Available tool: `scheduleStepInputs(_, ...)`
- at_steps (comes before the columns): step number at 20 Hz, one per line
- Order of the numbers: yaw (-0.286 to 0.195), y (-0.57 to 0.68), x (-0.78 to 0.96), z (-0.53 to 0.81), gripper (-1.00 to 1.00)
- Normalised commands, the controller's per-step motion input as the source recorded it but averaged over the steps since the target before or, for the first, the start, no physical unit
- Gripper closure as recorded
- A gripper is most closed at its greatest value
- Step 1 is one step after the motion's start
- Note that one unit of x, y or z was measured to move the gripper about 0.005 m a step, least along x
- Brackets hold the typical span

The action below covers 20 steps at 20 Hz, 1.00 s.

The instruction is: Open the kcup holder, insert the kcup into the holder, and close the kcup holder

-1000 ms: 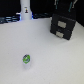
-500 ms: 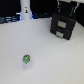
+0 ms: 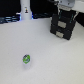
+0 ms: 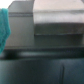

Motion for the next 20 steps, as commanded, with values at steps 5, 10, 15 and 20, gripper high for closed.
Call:
scheduleStepInputs(5,-0.012,0.03,-0.35,-0.40,-1.00)
scheduleStepInputs(10,0.007,0.00,-0.44,-0.32,-1.00)
scheduleStepInputs(15,0.013,0.00,-0.28,-0.08,-1.00)
scheduleStepInputs(20,0.004,-0.23,-0.13,0.23,-1.00)
